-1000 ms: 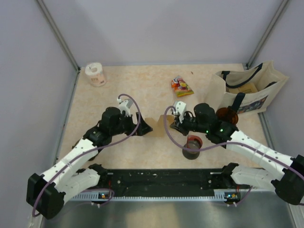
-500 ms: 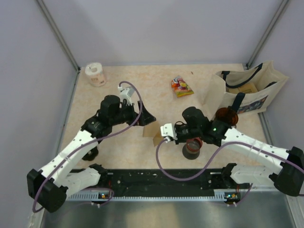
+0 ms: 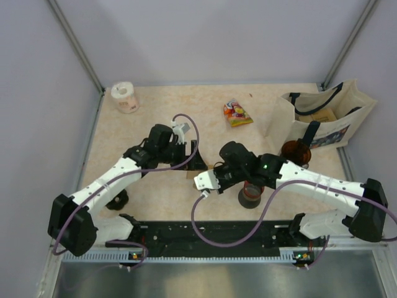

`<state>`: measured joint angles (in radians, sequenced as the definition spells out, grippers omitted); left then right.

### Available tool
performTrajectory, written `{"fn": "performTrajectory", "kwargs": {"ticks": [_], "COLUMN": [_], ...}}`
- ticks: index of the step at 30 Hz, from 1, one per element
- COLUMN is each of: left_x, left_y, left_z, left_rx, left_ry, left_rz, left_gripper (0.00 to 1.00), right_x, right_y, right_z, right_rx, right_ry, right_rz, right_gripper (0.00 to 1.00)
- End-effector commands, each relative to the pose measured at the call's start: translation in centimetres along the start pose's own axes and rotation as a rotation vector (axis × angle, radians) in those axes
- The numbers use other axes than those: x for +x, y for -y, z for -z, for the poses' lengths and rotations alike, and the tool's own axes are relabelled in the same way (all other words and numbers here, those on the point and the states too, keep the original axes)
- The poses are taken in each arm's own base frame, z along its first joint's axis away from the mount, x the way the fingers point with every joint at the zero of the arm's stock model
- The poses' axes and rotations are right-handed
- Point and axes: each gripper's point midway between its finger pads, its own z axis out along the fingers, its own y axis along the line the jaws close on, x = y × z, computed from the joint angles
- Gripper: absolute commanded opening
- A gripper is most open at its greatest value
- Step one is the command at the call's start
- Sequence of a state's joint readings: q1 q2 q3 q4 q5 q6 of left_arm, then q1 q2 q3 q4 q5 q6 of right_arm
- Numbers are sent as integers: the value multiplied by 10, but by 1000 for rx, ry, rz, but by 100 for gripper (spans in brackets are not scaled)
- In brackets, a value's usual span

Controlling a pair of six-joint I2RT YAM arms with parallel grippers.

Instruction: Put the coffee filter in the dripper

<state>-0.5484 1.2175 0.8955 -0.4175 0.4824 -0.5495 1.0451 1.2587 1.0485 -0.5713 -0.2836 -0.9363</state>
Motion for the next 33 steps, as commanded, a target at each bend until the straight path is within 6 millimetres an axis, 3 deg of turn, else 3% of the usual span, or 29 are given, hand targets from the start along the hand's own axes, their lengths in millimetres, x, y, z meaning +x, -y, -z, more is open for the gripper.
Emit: {"fn": "performTrajectory", "kwargs": {"ticks": [1,5,11,17,25,33], "left_x": [0,14,14,16,-10,-37], "left_y": [13,12,4,11,-16,-7], "left_z": [-7,-15,-21,-21,-14,0], "left_rx": [75,93,39,67,-138,-158], "left_ry": [-15,-92,-104,-135,-15,109], "left_rz": [-50,-53,-54,-84,-134,-183], "left_gripper": [93,86,76,33,0,0], "right_x": [-7,-11,-16,-17,-6,-8], "right_y": [12,17,13,9,-15,-40], "right_z": [1,3,4,2,4,6], "right_rx": [23,46,30,20,-10,-62], "right_ry": [-35,-51,-46,-47,-58,-1], "right_rz": [54,83,119,120,26,-44], "right_gripper": [0,0,0,0,0,0]}}
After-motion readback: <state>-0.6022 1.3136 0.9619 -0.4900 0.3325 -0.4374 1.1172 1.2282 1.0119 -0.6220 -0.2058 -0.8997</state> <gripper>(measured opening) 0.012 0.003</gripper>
